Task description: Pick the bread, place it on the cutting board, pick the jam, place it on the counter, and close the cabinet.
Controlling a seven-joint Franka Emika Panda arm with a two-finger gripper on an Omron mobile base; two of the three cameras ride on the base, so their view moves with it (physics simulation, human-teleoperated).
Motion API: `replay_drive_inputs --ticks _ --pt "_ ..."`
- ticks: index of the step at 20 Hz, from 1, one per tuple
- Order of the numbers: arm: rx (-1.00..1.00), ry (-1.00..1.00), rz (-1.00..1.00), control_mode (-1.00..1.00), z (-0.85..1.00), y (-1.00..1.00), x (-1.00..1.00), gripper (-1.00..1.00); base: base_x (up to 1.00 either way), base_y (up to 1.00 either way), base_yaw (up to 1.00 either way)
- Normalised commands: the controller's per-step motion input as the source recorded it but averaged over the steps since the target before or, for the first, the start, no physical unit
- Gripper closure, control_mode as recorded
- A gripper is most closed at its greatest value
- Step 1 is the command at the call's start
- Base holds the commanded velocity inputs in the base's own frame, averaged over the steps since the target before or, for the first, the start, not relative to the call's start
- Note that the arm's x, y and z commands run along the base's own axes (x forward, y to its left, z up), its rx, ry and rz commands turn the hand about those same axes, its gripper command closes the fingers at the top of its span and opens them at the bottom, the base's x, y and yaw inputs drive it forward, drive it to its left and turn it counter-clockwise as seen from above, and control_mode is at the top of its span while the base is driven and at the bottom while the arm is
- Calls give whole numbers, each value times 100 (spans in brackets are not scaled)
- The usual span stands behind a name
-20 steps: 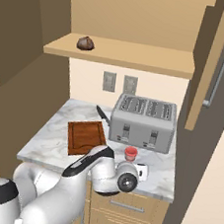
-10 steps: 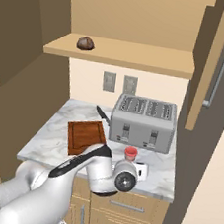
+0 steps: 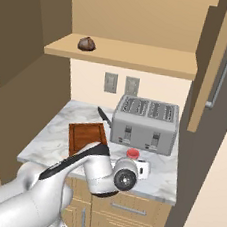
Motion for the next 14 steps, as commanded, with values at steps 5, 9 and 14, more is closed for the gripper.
replay_drive_inputs --ticks 5,9,14 --pt "0 0 0 -100 39 0 -11 -100 0 0 0" --pt "0 0 -1 -100 41 0 -8 -100 0 0 0" --pt "0 0 -1 -100 42 0 -6 -100 0 0 0"
